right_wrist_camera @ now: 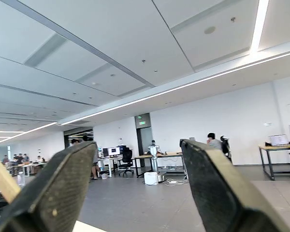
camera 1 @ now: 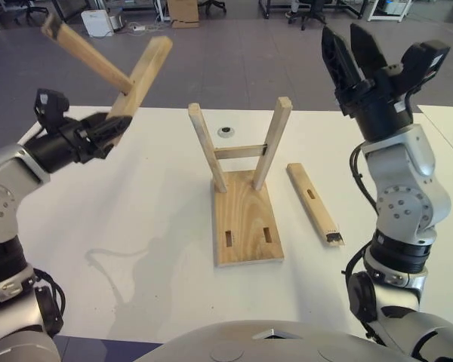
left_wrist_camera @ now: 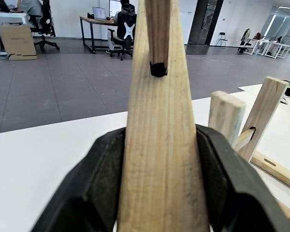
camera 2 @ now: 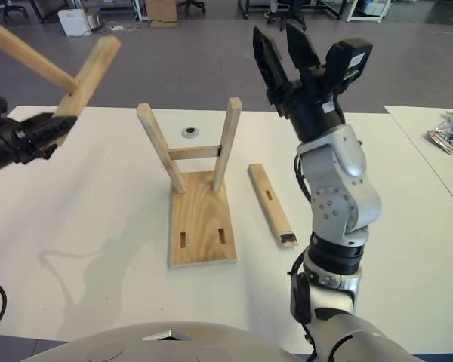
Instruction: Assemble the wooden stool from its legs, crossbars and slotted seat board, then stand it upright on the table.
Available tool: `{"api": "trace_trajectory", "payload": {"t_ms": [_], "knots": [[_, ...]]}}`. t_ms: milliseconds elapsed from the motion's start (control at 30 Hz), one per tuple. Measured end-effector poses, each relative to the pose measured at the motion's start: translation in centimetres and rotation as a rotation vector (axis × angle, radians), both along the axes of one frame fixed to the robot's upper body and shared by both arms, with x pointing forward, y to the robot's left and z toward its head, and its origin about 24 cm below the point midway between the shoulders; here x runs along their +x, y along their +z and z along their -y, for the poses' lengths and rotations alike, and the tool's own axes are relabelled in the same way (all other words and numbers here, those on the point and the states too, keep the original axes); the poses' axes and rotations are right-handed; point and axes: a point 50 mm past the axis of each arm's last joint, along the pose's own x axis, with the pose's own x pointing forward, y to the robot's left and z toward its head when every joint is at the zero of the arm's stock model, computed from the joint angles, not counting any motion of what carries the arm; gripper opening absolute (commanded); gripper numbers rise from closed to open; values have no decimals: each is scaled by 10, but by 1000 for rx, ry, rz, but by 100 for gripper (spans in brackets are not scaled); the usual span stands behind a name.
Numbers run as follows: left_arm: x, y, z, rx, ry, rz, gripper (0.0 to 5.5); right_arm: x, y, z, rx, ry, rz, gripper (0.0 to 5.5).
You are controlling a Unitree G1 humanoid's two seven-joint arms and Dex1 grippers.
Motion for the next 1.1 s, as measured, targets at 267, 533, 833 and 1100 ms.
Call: {"api": "trace_trajectory", "payload": {"t_ms": [267,533,833,1100], "knots": [[-3,44,61,-163,-403,93,203,5,15,-21,215,474,-172,458],[-16,42,106,-197,-719,31,203,2,18,-29,298,857,-298,439],[-23,41,116,-210,-792,12,203,-5,22,-23,294,1008,-288,263],[-25,37,115,-277,-841,-34,203,-9,20,-25,247,1040,-297,217]]}}
